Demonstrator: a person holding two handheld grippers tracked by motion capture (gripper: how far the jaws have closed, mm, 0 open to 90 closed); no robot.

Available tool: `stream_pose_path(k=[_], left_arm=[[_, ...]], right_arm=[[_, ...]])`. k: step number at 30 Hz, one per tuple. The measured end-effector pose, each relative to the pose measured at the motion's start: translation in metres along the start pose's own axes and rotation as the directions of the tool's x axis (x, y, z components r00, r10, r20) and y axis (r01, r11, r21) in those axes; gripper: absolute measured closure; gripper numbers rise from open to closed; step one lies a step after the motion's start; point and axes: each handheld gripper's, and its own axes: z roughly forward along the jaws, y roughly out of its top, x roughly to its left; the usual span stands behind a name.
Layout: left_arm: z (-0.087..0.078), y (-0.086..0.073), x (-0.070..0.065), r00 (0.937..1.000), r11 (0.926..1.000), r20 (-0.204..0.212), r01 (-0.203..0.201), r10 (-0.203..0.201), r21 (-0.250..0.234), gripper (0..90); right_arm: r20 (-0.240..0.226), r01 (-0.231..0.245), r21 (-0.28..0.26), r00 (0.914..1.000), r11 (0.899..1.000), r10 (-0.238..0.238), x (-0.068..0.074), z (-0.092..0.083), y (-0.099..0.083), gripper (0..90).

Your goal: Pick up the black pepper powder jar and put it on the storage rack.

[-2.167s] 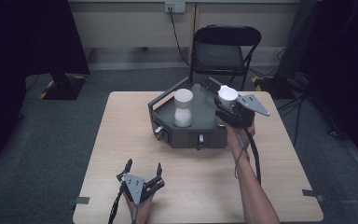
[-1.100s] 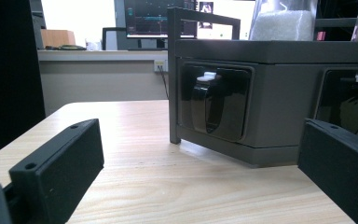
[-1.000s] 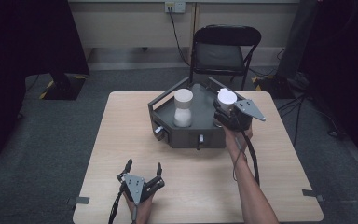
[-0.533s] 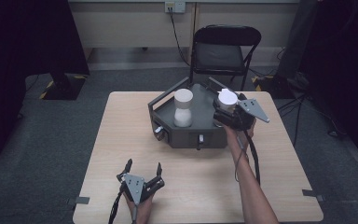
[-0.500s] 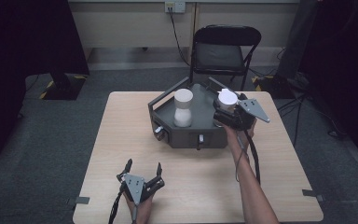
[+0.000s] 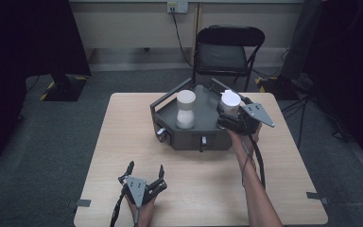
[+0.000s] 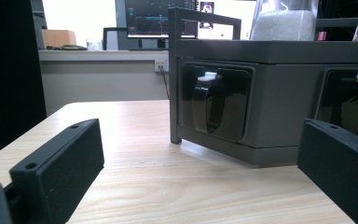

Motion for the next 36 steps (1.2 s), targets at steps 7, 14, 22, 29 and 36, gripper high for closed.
stream_pose_path(k=[7, 14, 22, 29, 36], left_arm=[[0.0, 0.0, 0.0, 1.0, 1.0, 0.0, 0.0, 0.0, 0.0, 0.5], [0.0, 0.0, 0.0, 1.0, 1.0, 0.0, 0.0, 0.0, 0.0, 0.5], [0.0, 0.0, 0.0, 1.0, 1.0, 0.0, 0.0, 0.0, 0.0, 0.5], [0.0, 0.0, 0.0, 1.0, 1.0, 0.0, 0.0, 0.0, 0.0, 0.5], [0.0, 0.0, 0.0, 1.0, 1.0, 0.0, 0.0, 0.0, 0.0, 0.6]], right_arm=[[0.005, 0.002, -0.002, 1.0, 1.0, -0.002, 0.001, -0.006, 0.0, 0.0], [0.001, 0.008, -0.029, 1.0, 1.0, -0.008, 0.004, -0.018, 0.003, 0.0], [0.006, -0.014, -0.047, 0.9999, 0.999, 0.014, 0.005, -0.038, -0.008, 0.0], [0.028, -0.036, -0.046, 0.9989, 0.998, 0.037, 0.007, -0.061, -0.027, 0.0], [0.038, -0.025, -0.048, 0.9989, 0.999, 0.027, 0.009, -0.08, -0.04, 0.0]])
